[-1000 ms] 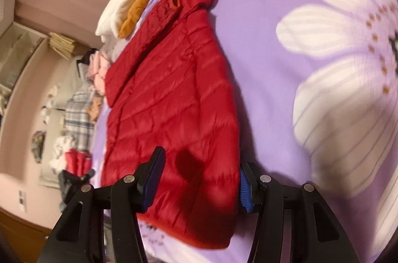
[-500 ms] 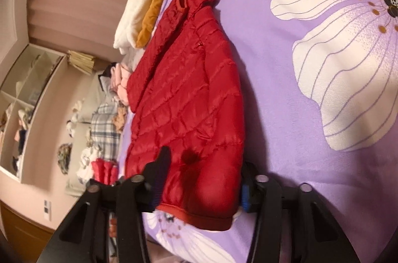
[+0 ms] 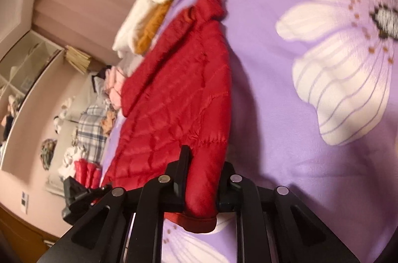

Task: Fold large clothes

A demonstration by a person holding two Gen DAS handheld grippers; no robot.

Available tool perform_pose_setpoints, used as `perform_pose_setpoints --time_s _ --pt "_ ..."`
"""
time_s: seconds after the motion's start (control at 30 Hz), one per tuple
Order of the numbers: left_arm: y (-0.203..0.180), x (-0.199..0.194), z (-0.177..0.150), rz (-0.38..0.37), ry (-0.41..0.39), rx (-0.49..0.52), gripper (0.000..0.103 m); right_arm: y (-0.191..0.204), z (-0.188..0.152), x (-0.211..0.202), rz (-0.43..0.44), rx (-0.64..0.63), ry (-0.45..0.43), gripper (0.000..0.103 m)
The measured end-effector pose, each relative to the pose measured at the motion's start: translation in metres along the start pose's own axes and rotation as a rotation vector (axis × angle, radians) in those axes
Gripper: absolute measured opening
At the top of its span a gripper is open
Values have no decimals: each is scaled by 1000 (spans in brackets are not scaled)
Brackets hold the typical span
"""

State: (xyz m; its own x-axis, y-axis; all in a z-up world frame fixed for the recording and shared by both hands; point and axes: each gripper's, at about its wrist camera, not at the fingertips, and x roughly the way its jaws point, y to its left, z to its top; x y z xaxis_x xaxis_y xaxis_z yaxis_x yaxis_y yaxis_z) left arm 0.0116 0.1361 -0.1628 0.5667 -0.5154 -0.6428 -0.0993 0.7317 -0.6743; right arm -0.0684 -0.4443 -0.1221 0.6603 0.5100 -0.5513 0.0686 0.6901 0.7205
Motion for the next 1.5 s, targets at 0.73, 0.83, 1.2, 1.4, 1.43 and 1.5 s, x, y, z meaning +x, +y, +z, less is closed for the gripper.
perform_pose_setpoints --time_s 0.73,0.83,1.2,1.4,1.43,1.5 --pt "-78 -106 -9 -170 -221 288 14 85 5 -88 192 -261 -201 16" --pt "-84 -119 -13 -185 -243 318 14 90 3 -96 208 -289 -217 16" --pt "-105 -155 -26 -247 -302 432 14 116 -1 -126 260 -434 -279 16" --pt "-115 -169 -27 -284 -325 469 14 127 0 -136 292 -493 -302 16" --pt "-116 -171 -27 -288 -329 473 14 129 0 -137 296 -501 -309 16" --pt "-118 -172 -25 -297 -334 479 14 128 3 -138 308 -504 -318 16"
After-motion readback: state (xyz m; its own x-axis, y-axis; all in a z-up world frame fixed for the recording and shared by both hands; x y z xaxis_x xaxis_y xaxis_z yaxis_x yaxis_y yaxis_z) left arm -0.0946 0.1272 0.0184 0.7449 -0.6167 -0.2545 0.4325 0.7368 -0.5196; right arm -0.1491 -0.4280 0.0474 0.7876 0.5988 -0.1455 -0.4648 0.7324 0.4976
